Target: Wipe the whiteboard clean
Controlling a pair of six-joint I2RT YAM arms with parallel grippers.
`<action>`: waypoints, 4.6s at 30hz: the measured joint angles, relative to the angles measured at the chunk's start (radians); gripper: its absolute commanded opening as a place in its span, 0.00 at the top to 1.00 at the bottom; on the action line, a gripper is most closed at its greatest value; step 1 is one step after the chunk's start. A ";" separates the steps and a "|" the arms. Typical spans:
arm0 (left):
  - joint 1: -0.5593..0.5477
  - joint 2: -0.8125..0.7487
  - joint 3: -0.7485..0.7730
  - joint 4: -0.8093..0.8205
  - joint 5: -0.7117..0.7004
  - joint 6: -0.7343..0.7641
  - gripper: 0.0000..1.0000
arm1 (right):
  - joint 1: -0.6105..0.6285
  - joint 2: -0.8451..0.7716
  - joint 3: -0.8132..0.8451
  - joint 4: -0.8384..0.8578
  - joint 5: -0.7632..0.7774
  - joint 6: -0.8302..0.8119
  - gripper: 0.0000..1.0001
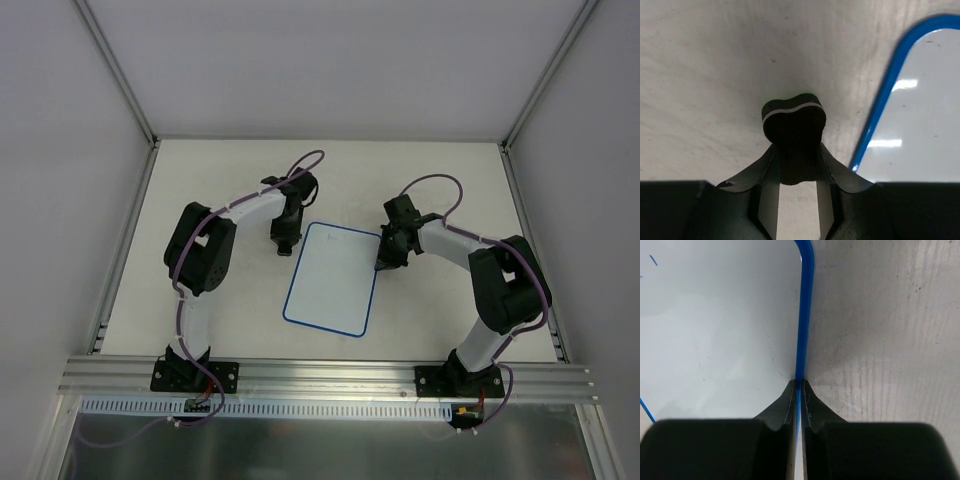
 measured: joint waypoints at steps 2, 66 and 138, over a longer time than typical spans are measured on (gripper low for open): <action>0.021 0.001 -0.002 -0.031 -0.013 0.000 1.00 | 0.000 0.000 0.002 -0.006 0.003 -0.003 1.00; -0.055 0.100 0.175 -0.124 -0.011 0.113 1.00 | 0.060 0.013 0.039 -0.049 0.077 -0.058 1.00; -0.105 0.214 0.334 -0.124 0.148 0.024 1.00 | 0.074 0.037 0.069 -0.057 0.097 -0.074 1.00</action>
